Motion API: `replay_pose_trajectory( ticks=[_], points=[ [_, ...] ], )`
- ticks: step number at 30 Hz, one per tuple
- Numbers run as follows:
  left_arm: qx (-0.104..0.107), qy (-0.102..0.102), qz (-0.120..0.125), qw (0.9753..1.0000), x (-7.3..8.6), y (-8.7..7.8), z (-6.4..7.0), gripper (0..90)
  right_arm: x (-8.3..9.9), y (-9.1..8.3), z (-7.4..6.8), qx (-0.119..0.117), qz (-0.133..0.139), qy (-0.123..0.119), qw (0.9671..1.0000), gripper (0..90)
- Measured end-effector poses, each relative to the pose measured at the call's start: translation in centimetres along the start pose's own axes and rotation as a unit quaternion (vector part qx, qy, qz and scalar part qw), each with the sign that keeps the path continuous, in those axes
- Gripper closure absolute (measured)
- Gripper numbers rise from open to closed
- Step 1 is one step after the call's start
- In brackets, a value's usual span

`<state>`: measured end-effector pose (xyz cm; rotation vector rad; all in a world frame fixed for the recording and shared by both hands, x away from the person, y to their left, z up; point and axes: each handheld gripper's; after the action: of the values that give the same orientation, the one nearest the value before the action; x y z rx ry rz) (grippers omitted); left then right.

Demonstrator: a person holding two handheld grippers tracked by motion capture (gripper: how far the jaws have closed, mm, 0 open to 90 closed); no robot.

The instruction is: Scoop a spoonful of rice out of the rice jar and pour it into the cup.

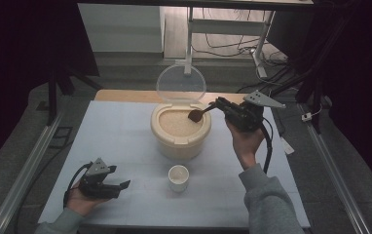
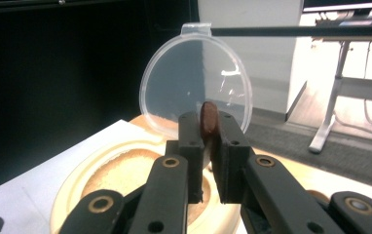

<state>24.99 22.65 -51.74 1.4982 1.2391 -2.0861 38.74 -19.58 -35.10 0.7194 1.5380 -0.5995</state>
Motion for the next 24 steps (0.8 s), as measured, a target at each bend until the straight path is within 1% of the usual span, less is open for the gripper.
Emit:
replay_pose_trajectory(
  ticks=[2,5,8,9,10,11,12,13,14,15,17,19,20,21,22,23,24],
  points=[
    [0.000,0.000,0.000,1.0000,0.0,0.0,0.0,21.0,0.4,0.2,0.1,-0.003,-0.008,0.020,0.9998,82.8],
    [0.000,0.000,-0.001,1.0000,0.0,0.1,0.0,21.0,1.2,0.4,0.5,-0.004,-0.017,0.058,0.9982,82.8],
    [0.000,0.001,-0.003,1.0000,0.0,0.1,0.1,21.0,2.3,0.5,1.0,-0.004,-0.022,0.113,0.9934,82.9],
    [0.000,0.001,-0.002,1.0000,0.0,0.1,0.1,21.0,3.1,0.7,1.4,-0.005,-0.024,0.155,0.9876,82.9],
    [0.000,0.000,-0.002,1.0000,0.0,0.1,0.1,21.0,3.3,0.7,1.5,-0.004,-0.025,0.167,0.9857,82.9],
    [0.000,0.000,-0.002,1.0000,0.0,0.1,0.1,21.0,3.5,0.7,1.6,-0.002,-0.027,0.182,0.9830,82.9],
    [0.000,0.000,-0.002,1.0000,0.0,0.1,0.0,21.0,3.5,0.7,1.6,-0.002,-0.027,0.182,0.9830,82.9],
    [0.000,0.000,-0.001,1.0000,0.0,0.1,0.0,21.0,3.8,0.8,2.0,0.003,-0.030,0.208,0.9777,82.9],
    [0.000,0.000,-0.001,1.0000,0.0,0.1,0.0,21.0,3.8,0.8,2.0,0.003,-0.030,0.208,0.9777,82.9],
    [0.000,0.000,-0.002,1.0000,0.0,0.1,0.0,21.0,3.9,0.8,2.1,0.006,-0.030,0.215,0.9761,82.9],
    [0.001,0.001,-0.002,1.0000,0.0,0.1,0.1,21.0,4.1,0.8,2.5,0.013,-0.034,0.242,0.9696,82.9],
    [0.001,0.001,-0.002,1.0000,0.0,0.1,0.1,21.0,4.3,0.7,2.7,0.011,-0.032,0.264,0.9640,82.9],
    [0.001,0.001,-0.002,1.0000,0.0,0.1,0.1,21.0,4.5,0.7,2.9,0.007,-0.031,0.287,0.9575,82.9],
    [0.001,0.001,-0.002,1.0000,0.0,0.1,0.1,21.0,4.5,0.7,2.9,0.007,-0.031,0.287,0.9575,82.9],
    [0.000,0.001,-0.002,1.0000,0.0,0.1,0.1,21.0,4.5,0.7,3.0,0.004,-0.032,0.294,0.9553,82.9],
    [0.000,0.001,-0.003,1.0000,0.0,0.1,0.1,21.0,4.7,0.7,2.9,0.006,-0.034,0.304,0.9519,82.9],
    [0.000,0.002,-0.002,1.0000,0.0,0.1,0.1,20.9,4.8,0.7,2.9,0.006,-0.036,0.307,0.9510,82.9]
  ],
)
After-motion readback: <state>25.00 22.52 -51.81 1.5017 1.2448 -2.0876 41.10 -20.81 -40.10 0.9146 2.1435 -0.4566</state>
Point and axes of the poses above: each handheld gripper's, and its own axes: y roughly forward along the jaws, x roughly out of its underside, z roughly to its right, and after that the axes turned 14 degrees about z, right-handed
